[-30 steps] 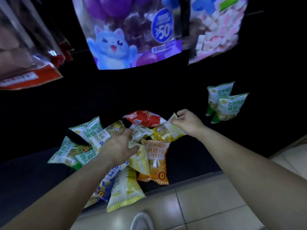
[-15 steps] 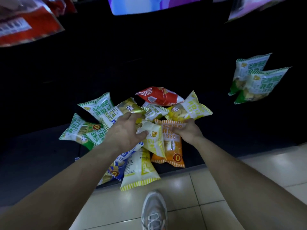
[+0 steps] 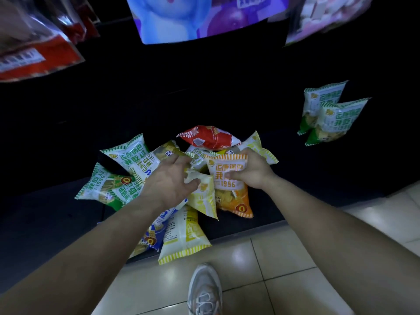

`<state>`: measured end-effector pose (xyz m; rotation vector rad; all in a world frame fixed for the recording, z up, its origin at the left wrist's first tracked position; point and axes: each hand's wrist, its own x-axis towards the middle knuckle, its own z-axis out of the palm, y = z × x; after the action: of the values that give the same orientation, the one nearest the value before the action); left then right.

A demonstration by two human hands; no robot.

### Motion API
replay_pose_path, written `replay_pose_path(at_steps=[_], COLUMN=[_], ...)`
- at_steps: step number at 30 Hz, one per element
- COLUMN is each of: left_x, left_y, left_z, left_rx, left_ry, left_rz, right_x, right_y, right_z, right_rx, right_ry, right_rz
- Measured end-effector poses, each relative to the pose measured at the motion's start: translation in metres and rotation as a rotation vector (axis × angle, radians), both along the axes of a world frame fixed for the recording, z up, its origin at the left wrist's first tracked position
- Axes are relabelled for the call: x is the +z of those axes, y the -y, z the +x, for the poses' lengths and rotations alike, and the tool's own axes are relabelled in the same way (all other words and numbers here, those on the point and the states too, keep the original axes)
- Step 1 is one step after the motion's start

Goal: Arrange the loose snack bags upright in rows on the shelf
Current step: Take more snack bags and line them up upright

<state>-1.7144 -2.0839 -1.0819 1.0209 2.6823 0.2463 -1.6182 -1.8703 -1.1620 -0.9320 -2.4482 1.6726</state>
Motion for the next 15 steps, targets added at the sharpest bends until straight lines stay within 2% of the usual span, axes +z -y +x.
replay_pose_path(at_steps=[3, 9, 15], left_x=[0.015, 0.055, 0.080], left_y=[-0.009, -0.046, -0.095], left_z=[0.007, 0.027, 0.074], left_rx=[-0.020, -0.055, -0.213], left_ry=[-0.001, 0.025, 0.039], left_rz=[0.035, 0.175, 0.264], right_x=[0.053, 0.147, 0.161], right_y=[-0.028, -0.071, -0.077], right_z=[0.014, 0.084, 0.145], right_rx=[0.044, 0.140, 0.147], right_ry=[-0.008, -0.045, -0.053], right_rz=[0.170, 0.366, 0.461])
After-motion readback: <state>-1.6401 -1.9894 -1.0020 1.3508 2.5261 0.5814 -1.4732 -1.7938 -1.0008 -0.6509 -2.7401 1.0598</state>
